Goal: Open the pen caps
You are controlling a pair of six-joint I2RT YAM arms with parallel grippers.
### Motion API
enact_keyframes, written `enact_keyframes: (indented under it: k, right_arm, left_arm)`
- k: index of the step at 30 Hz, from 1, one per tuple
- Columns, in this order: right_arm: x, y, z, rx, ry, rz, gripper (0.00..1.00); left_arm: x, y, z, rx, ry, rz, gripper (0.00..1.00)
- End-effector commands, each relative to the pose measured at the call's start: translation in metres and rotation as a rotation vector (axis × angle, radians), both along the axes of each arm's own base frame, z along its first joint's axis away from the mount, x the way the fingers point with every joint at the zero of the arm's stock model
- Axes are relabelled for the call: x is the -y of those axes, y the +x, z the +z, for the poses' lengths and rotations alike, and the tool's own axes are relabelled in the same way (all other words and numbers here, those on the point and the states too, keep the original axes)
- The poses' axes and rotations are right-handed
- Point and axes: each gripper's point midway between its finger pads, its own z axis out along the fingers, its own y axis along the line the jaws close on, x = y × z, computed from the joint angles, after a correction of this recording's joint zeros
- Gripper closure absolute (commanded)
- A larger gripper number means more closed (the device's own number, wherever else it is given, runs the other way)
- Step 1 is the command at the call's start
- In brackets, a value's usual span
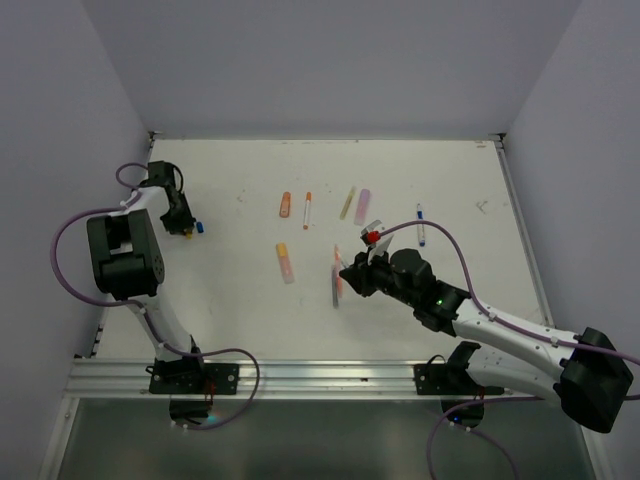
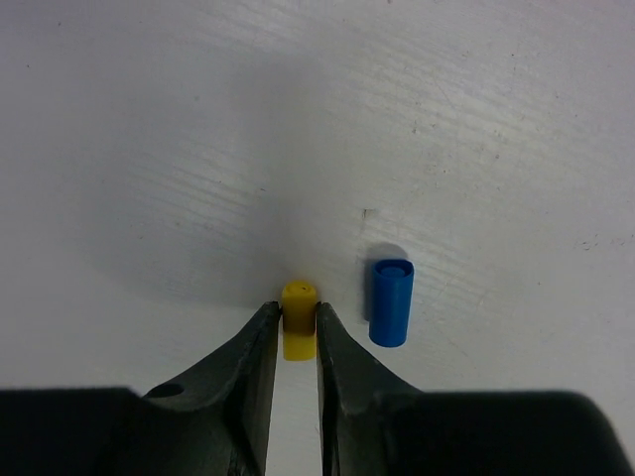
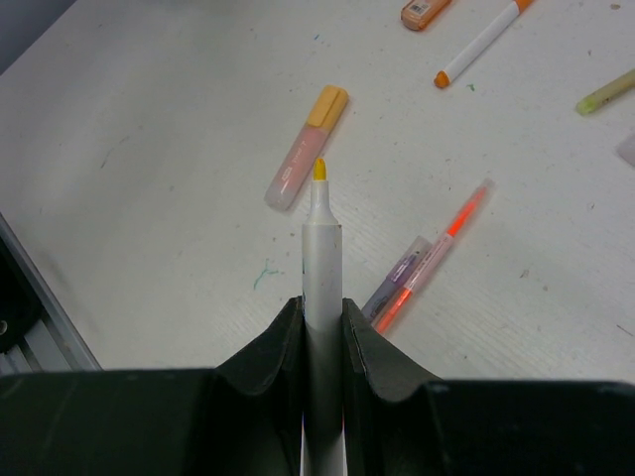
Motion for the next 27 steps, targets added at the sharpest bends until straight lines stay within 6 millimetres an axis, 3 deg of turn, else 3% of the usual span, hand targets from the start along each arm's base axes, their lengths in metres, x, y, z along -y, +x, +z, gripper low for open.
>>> enact_keyframes:
  k: [1,15,27]
  right_arm:
    - [0.002,0.001,0.007,0.017,0.019,-0.011,1.00]
    - [0.003,0.001,0.008,0.023,0.020,-0.016,1.00]
    - [0.004,0.003,0.013,0.032,0.016,-0.022,1.00]
  left_arm:
    - [-0.007,0.024,0.013,0.081,0.010,-0.026,0.75]
    - [-0.008,0.034,0.013,0.110,-0.002,-0.025,0.81]
    - [-0.004,0.035,0.027,0.144,-0.019,-0.027,0.72]
